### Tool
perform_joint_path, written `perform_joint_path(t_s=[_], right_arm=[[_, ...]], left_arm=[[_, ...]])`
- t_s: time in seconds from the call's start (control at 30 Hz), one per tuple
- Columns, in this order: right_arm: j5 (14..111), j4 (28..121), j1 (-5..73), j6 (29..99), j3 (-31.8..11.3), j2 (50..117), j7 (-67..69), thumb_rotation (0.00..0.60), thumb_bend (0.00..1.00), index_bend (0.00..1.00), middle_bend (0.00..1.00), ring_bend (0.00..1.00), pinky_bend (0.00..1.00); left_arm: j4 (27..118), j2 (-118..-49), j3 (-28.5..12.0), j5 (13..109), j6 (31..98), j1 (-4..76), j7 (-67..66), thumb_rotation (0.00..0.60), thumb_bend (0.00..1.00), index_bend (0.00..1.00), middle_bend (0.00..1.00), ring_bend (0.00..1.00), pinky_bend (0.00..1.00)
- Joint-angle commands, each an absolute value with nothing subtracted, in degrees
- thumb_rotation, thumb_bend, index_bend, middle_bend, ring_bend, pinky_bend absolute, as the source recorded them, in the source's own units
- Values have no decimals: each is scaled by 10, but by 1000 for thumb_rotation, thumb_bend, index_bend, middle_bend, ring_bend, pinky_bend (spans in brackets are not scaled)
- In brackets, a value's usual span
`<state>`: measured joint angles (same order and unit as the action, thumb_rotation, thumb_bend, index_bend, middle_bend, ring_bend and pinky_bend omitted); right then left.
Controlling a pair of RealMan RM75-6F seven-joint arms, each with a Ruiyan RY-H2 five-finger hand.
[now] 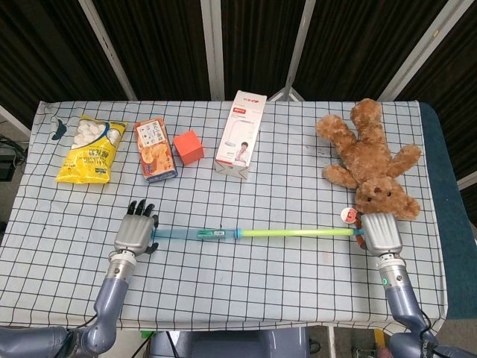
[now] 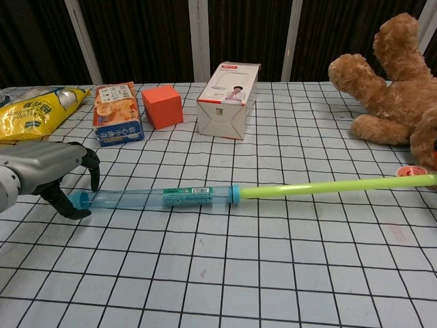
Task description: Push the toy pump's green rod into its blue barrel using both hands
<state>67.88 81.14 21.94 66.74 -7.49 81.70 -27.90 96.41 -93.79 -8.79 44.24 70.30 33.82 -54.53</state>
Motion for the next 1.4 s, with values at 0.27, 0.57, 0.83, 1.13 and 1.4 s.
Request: perform_joint_path(t_s=[0.27,0.57,0.83,1.13,1.4], right_arm=[[679,813,220,670,-73,817,-280,600,353,715,1000,1000,784],[679,819,219,674,-72,817,-280,600,353,717,1000,1000,784],[682,826,219,680,-73,815,-277,600,354,718,1000,1000,784],[695,853,216,692,-69,810,-272,600,353,722,1000,1000,784],[705,882,210,704,-66,806,-266,600,355,727,1000,1000,784]], left_arm=[[953,-945,-86,442,711,345,-537,600,444,509,139,0,0],[952,-939,-78,450,714,344,-523,600,478,572,150,0,0],[960,-928,-78,460,717,343,-505,600,478,577,150,0,0],[978,-911,-80,476,724,345,-497,600,478,583,149,0,0],[991,-906,-71,497,733,346,-496,600,478,584,149,0,0]])
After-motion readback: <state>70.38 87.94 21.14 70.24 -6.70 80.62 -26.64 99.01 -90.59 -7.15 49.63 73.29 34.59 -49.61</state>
